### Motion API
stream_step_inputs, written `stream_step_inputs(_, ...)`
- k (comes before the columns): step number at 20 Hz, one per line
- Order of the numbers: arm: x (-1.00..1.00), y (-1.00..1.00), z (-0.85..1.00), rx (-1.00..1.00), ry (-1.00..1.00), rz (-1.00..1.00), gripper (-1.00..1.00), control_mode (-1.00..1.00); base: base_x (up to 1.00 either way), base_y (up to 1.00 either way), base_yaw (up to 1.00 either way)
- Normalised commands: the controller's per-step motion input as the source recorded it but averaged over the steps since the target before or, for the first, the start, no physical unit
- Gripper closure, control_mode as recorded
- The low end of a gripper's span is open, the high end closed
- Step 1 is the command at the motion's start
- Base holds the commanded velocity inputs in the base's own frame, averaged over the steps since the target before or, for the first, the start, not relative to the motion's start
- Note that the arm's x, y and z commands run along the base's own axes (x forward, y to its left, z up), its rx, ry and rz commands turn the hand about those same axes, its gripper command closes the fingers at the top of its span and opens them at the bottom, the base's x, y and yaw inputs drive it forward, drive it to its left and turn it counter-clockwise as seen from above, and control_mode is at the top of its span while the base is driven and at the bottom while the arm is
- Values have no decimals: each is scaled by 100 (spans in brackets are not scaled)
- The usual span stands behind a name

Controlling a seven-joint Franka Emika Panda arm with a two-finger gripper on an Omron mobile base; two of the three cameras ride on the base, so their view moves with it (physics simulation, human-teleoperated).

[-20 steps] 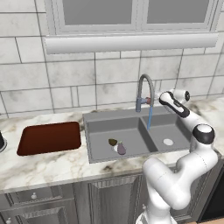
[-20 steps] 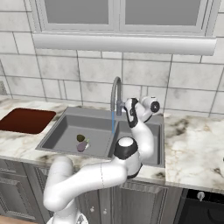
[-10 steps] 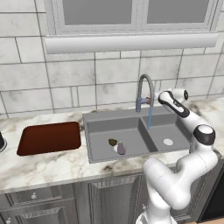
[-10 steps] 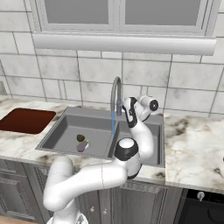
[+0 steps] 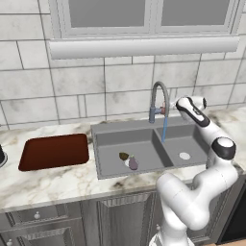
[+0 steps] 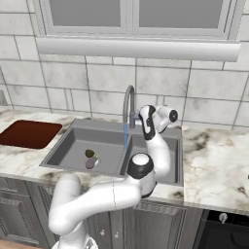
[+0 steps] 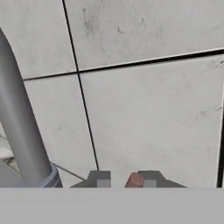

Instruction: Pick up all produce items and place them in the sink. Turn on the sink faucet to wash them. Then turn the sink off and put them in the tray.

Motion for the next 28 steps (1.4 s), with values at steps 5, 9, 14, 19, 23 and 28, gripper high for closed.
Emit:
stream_step_inputs(5, 0, 75, 3, -1, 0, 14, 100, -100, 0, 0, 0)
stream_step_inputs(9, 0, 82, 4, -2, -2, 11, 100, -100, 0, 0, 0)
stream_step_inputs(14, 0, 42, 0, -1, -5, 10, 100, -100, 0, 0, 0)
stream_step_inputs(19, 0, 0, 0, 0, -8, 11, -100, -100, 0, 0, 0)
stream_step_inputs(23, 0, -10, 0, 2, -7, 12, -100, -100, 0, 0, 0)
stream_step_inputs(28, 0, -25, 0, 4, -7, 13, -100, -100, 0, 0, 0)
